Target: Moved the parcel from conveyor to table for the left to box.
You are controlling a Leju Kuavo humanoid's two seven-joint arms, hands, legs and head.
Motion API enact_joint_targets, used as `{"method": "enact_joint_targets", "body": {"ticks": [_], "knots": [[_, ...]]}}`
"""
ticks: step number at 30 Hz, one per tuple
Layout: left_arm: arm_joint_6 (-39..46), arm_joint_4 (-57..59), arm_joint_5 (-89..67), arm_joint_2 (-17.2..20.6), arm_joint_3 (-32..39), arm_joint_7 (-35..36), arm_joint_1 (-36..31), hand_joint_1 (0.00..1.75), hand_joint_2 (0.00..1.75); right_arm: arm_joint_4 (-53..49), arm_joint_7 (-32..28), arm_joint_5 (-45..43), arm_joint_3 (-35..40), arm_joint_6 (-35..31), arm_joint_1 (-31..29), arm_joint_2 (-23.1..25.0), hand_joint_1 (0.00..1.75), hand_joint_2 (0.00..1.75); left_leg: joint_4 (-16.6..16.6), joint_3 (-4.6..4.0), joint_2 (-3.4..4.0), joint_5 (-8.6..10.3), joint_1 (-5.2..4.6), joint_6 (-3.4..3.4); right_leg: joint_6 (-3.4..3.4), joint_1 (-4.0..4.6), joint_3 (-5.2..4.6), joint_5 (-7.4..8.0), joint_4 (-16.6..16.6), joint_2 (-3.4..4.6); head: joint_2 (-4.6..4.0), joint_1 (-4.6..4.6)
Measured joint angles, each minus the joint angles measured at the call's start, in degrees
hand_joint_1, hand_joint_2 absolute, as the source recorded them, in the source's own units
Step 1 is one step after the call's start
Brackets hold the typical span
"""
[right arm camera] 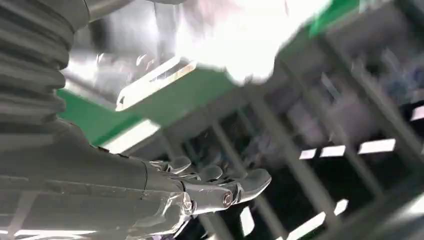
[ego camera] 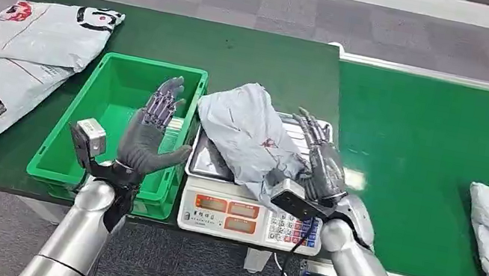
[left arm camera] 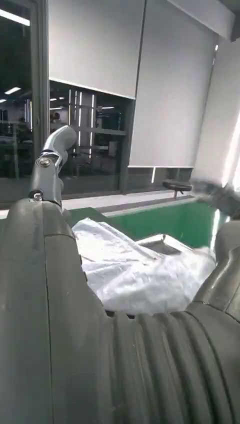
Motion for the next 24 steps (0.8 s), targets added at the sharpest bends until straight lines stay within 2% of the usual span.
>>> {"method": "enact_joint_targets", "body": {"ticks": [8,20,24], "knots": [[0.11,0.00,0.00,0.02,-0.02,0.00,-0.01,0.00,1.75,-8.72,-0.22,-2.10,-3.90,-2.64,3.62,-1.60,0.00,1.75,0.00,0.02,0.05,0.03,0.02,-0.02,-0.01,0.01,0.01,0.01,0.00,0.03,0.00,0.00],[1.12,2.23,-1.27,0.18,-0.02,0.00,-1.29,0.00,1.75,-26.09,-6.91,-8.96,-10.21,-5.09,10.43,-1.84,0.00,1.75,-0.01,0.01,0.04,0.01,0.01,-0.01,0.00,0.01,0.01,0.00,0.00,0.01,0.00,0.00],[4.45,6.83,-4.48,0.15,-0.02,0.02,-3.49,0.00,1.75,-30.81,-9.07,-9.35,-11.30,-6.88,12.51,-1.67,0.00,1.75,-0.01,0.02,0.07,0.02,0.01,-0.01,0.00,0.01,0.00,0.01,0.00,0.02,0.00,0.00]]}}
